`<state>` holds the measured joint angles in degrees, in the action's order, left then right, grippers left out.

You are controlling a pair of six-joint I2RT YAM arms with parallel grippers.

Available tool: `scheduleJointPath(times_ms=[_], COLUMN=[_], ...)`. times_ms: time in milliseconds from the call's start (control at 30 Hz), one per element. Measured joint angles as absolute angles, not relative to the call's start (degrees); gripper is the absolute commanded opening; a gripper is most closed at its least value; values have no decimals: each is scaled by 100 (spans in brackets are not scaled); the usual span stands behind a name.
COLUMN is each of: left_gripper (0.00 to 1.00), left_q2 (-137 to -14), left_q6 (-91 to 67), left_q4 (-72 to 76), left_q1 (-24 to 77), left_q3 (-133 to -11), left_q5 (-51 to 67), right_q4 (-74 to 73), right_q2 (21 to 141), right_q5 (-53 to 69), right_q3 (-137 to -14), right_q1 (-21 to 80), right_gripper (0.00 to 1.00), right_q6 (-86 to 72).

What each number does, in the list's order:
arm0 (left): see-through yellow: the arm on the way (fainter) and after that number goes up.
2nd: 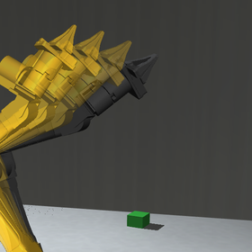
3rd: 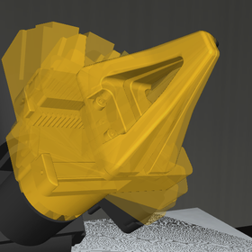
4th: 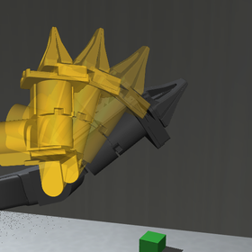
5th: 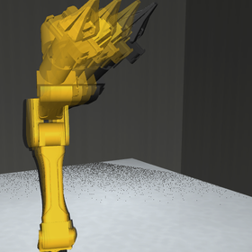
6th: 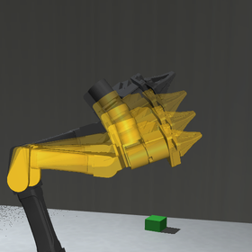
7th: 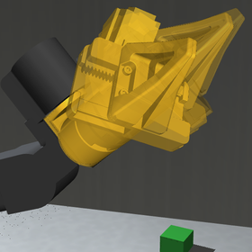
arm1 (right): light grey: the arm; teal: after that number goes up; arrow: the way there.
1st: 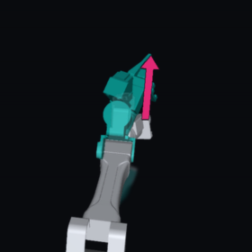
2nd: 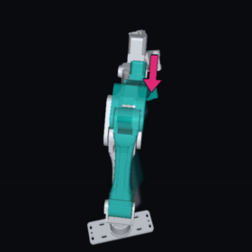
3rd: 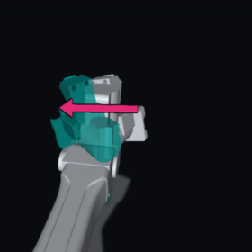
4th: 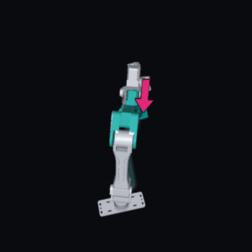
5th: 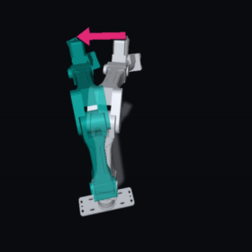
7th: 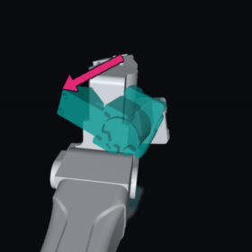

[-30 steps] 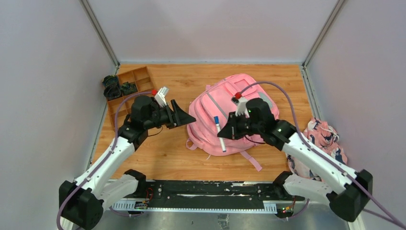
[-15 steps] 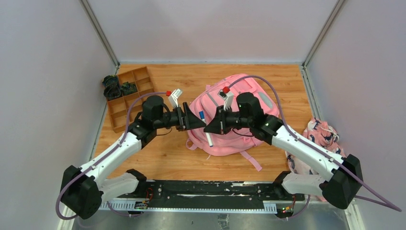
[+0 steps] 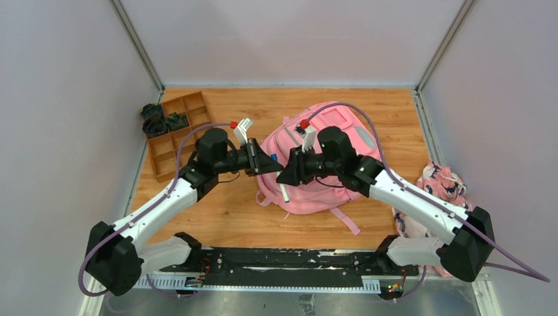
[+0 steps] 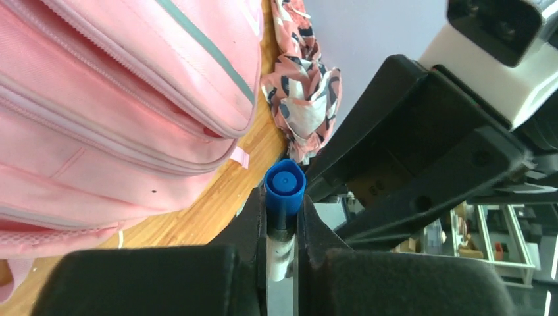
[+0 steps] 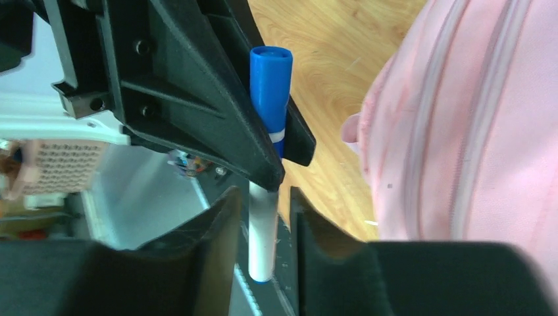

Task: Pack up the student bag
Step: Pick up the stationery from the center of the board, then place the stationery in the student bag.

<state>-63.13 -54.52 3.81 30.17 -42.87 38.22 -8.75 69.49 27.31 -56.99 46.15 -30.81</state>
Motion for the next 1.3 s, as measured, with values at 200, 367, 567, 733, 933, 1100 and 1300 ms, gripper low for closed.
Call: scheduleJointPath(times_ms=[200,367,567,733,933,1100,1300], left_gripper=[0,0,0,0,0,0,0], left_q2=[-6263,-6176,-6139,-6064,-6047,-6047,-6055], left_q6=[-5275,-5118,-5013,-5011,-5015,-5015,-5092], left_q4=[-143,-674,-1173,-1332,-1345,-1345,-1337], left_q1=[2788,2401,2381,2381,2381,2381,2381], left_q3=[-4381,-4436,-4589,-4589,-4580,-4530,-4497], left_q5=[3524,3227,2895,2679,2630,2639,2650], right_q4=[-1778,-2650,-3162,-3339,-3358,-3361,-3354], right_q2=[6775,6772,7710,8434,8844,9087,9113], right_q5=[1660,338,-661,-958,-1103,-1369,-1555], right_q3=[-6139,-6733,-7640,-7926,-8025,-8027,-8031], right_q1=[4698,4698,4718,4866,5022,5028,5087], right_gripper=[51,51,53,53,53,34,0], right_q6=[-2637,-2064,-1319,-934,-786,-790,-823])
